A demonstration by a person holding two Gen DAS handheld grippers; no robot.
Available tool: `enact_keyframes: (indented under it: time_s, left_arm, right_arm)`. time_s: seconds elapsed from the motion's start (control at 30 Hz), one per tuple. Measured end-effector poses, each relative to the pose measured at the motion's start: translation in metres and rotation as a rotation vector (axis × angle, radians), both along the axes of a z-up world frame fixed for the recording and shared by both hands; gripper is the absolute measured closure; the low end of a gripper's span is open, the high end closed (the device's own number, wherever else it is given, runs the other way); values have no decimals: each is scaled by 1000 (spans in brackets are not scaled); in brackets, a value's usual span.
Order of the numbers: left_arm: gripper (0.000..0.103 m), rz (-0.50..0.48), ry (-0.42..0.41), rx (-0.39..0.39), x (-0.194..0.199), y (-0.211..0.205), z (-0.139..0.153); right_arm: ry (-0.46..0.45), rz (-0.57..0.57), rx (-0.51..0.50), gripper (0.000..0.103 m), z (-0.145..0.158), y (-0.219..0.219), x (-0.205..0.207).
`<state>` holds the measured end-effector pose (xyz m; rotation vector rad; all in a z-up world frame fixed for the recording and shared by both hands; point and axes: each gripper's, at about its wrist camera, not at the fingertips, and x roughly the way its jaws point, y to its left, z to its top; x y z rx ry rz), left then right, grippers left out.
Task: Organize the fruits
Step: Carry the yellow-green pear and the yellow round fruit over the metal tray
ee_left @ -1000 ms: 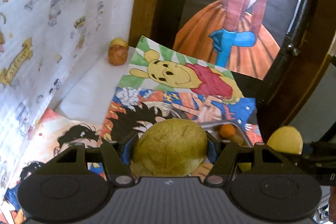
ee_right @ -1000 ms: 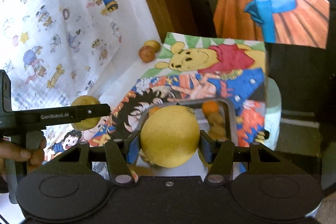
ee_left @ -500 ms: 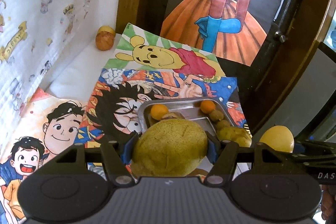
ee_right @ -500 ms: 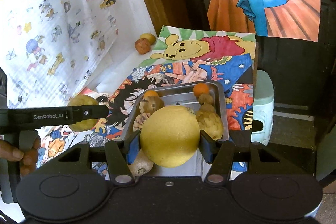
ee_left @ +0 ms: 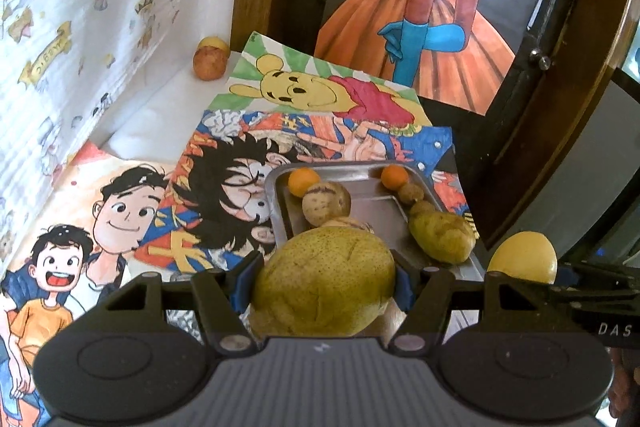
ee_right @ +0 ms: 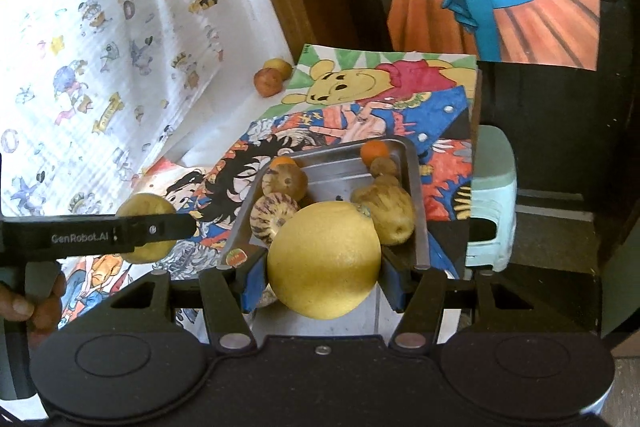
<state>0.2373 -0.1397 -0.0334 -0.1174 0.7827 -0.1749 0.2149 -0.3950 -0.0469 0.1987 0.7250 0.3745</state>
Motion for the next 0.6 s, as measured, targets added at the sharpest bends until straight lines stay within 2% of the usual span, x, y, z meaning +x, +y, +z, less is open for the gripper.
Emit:
enact_keyframes:
  time_s: [0.3,0.6]
  left_arm:
    - [34,-90,9,-8,-22,-2,-11]
    - [34,-124,-14,-25,-46,4,-13]
  right_arm:
    - [-9,-127,-3,44,-1,10,-46]
    - [-27,-214,6,44,-10,16,-78]
